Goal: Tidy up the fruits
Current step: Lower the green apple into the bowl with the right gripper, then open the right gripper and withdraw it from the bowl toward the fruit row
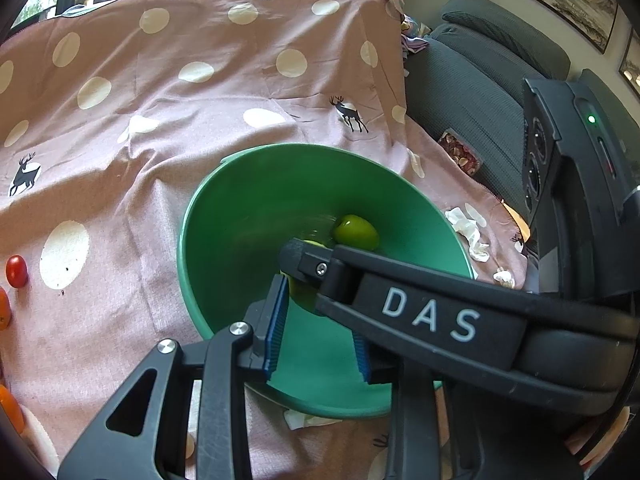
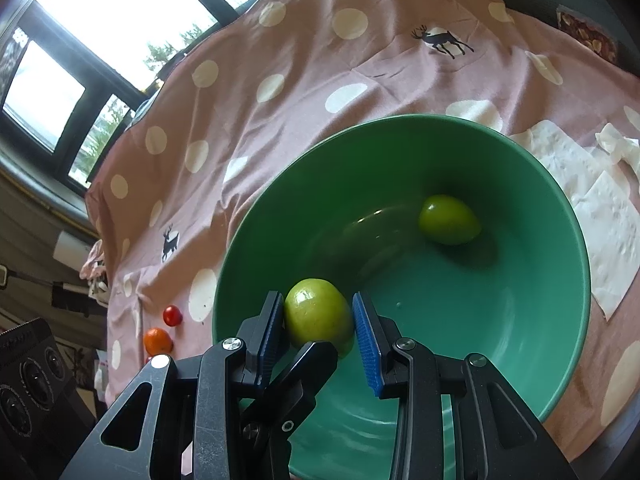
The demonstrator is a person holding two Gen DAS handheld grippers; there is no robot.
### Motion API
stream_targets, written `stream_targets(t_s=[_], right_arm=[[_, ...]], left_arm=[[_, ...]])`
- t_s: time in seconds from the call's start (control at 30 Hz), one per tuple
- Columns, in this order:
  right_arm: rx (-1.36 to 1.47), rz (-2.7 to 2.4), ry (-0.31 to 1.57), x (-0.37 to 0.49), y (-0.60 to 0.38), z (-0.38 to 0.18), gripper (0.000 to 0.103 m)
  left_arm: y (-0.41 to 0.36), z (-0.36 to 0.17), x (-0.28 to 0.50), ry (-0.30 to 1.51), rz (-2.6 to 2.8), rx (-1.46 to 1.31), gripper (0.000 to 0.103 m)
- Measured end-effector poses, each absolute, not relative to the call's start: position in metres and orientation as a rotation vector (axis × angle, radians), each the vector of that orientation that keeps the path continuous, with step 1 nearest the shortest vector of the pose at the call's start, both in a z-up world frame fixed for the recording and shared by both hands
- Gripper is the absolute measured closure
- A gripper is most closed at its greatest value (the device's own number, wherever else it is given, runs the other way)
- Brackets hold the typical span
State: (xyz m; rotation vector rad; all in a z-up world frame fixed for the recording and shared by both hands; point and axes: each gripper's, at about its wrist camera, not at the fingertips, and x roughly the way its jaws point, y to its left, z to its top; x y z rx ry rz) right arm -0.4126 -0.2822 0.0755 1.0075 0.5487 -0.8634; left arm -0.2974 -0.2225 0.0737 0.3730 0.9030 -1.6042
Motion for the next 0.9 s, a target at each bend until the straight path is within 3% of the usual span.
stream_targets(t_s=[0.37,0.57,0.83,0.9], right_arm=[[1.053,-0.857,0.514,-0.419,-0.285,0.075,0.065],[1.014,-0.958,0.512,-0.427,-0.285,0.081,0.065],[0.949,-1.009,0.505,-0.429,-0.284,0.09,0.065],[0.93,-1.035,0.518,-0.427,-0.284,0.091,0.065]], left_arm=[[-0.22,0.076,-0.294,0.905,-1.589,0.359,0.064],[-0.212,0.082,-0.29,0.95,-1.617,0.321,0.048],[-0.188,0.103,-0.278,0.827,-1.506,0.336,0.018],[-0.181,0.107,-0.266,0.793,-1.433,0.34,0.016]])
